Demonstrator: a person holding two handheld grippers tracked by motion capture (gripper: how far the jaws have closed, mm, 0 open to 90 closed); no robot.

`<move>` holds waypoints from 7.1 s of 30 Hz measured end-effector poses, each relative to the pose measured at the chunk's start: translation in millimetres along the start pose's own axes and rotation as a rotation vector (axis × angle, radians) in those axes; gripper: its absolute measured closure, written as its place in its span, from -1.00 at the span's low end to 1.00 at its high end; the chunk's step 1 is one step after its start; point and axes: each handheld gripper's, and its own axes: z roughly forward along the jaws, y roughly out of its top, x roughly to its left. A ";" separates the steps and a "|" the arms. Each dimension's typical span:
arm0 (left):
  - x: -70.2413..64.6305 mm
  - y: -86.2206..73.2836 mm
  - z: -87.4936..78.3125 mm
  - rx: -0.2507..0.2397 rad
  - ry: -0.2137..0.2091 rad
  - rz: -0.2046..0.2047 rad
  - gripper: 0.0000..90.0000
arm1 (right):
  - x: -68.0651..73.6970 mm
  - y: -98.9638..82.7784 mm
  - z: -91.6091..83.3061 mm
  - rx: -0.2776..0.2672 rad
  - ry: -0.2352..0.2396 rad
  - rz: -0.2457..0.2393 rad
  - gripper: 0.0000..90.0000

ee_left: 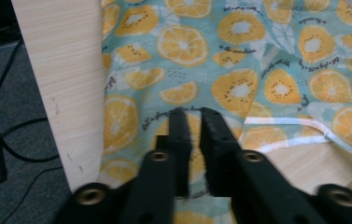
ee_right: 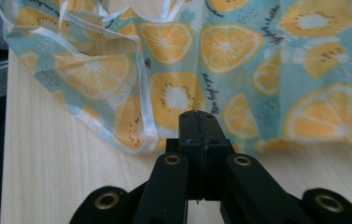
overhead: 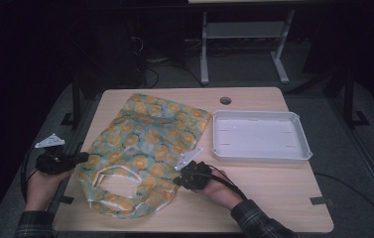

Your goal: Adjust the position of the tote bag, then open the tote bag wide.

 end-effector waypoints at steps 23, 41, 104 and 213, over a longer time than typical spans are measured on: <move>32.5 -9.9 57.4 0.187 0.091 -0.008 0.99 | 6.1 -1.3 28.1 0.050 0.023 -0.018 0.99; 8.1 -19.8 56.0 0.266 0.003 0.029 0.99 | -4.9 -9.7 13.5 0.105 -0.001 -0.009 0.99; -132.5 -32.8 25.2 0.169 -0.271 0.238 -0.25 | -10.9 -28.8 -62.8 0.014 0.050 -0.059 -0.21; -161.1 -33.0 4.2 0.187 -0.377 0.352 0.98 | 2.7 -46.3 -74.2 0.039 0.064 -0.156 0.96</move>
